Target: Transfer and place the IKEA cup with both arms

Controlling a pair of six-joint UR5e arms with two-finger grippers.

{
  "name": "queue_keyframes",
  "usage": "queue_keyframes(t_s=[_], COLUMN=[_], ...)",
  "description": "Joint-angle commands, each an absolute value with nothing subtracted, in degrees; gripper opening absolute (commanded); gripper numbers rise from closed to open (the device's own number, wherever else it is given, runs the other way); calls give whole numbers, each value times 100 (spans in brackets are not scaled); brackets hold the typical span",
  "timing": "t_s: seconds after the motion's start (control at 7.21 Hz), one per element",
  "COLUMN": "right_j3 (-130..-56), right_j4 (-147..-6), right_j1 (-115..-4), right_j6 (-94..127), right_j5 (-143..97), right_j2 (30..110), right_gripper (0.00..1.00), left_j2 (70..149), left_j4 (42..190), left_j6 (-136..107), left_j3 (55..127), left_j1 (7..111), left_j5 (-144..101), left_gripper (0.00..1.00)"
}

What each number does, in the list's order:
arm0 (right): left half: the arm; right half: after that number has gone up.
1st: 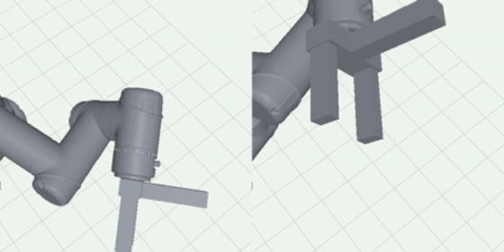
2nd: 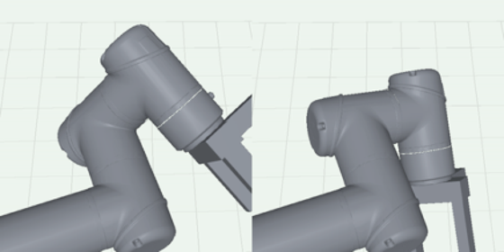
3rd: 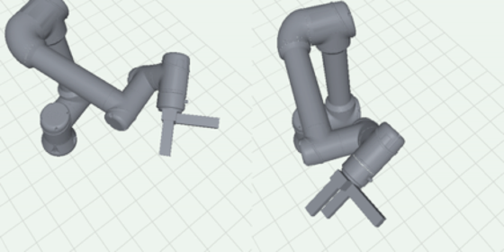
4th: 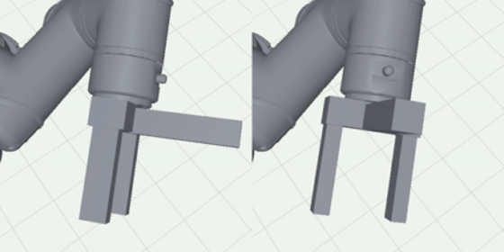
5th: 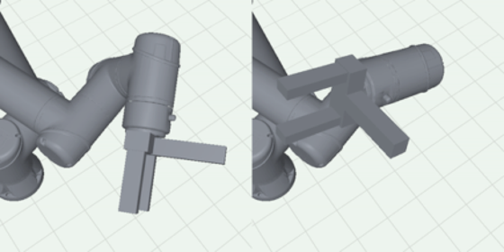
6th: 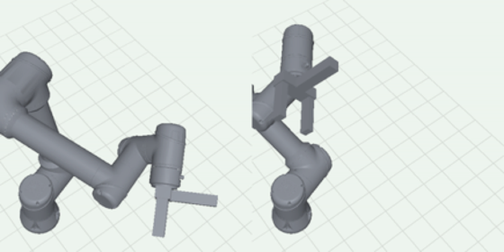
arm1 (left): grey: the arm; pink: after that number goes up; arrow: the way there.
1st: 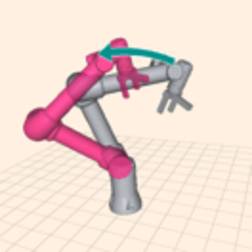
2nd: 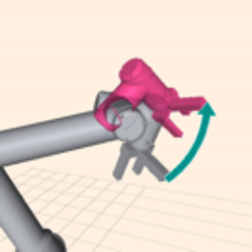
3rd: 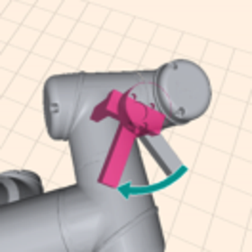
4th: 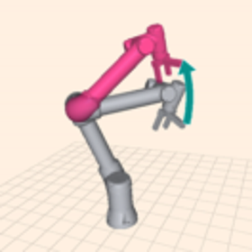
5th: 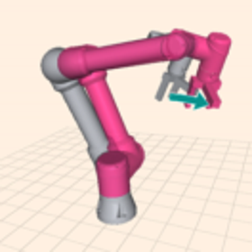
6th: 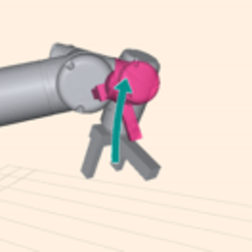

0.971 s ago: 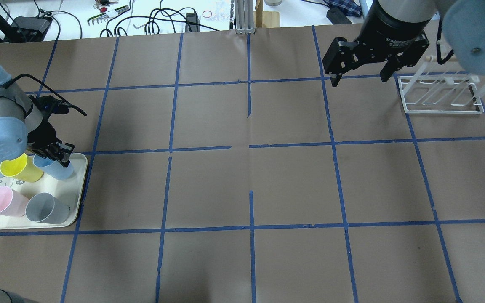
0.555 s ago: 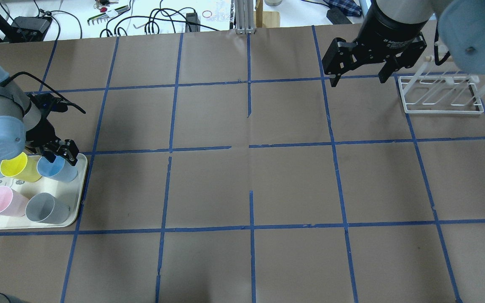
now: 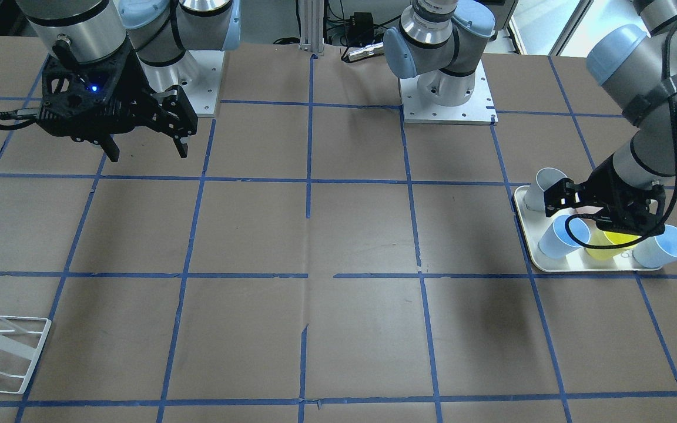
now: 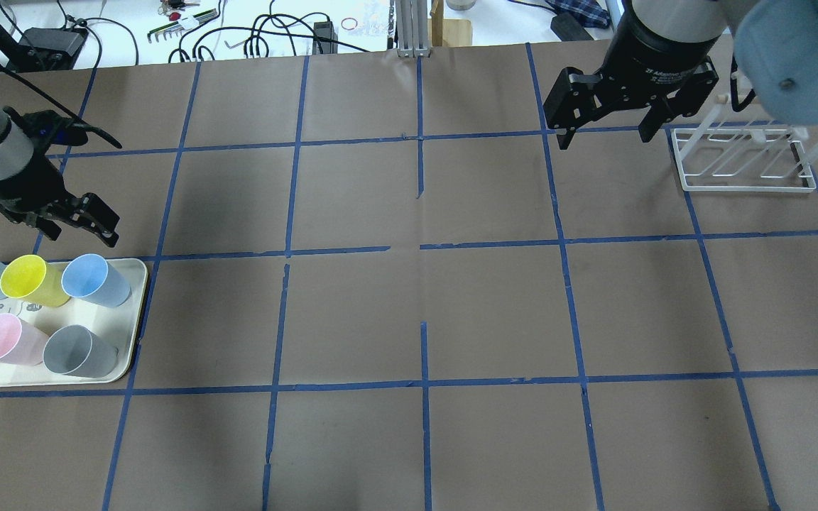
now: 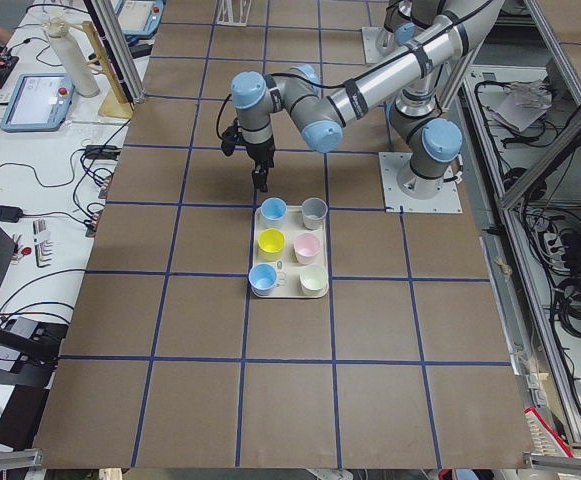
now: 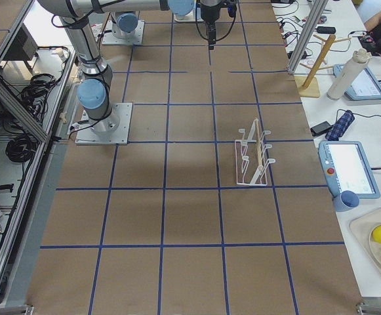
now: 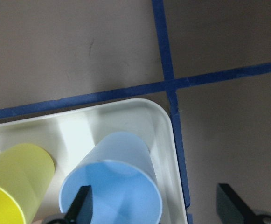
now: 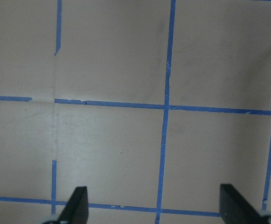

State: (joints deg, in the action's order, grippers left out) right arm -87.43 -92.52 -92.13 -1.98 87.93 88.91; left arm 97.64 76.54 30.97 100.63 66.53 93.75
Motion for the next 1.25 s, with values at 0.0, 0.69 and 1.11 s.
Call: queue_keyframes(t_s=[0.0,0.69,1.11], right_j3=[-8693,-8710,-8710], right_j4=[-9212,-9193,-9193], right_j1=[-9071,-8991,-8991], right_j6=[-237,-211,-211], right_j5=[8807,8798,8780], right_j2=[8886,8921,8921], right_gripper=[100,100,100], left_j2=[9432,8755,8473], left_j4=[8715,9870,9539], left_j6=[2340,757,1045], left_j3=[9198,8630,9367], left_j1=[7413,9357,9256], left_j5=[9168,8964,8956], left_gripper=[100,100,100])
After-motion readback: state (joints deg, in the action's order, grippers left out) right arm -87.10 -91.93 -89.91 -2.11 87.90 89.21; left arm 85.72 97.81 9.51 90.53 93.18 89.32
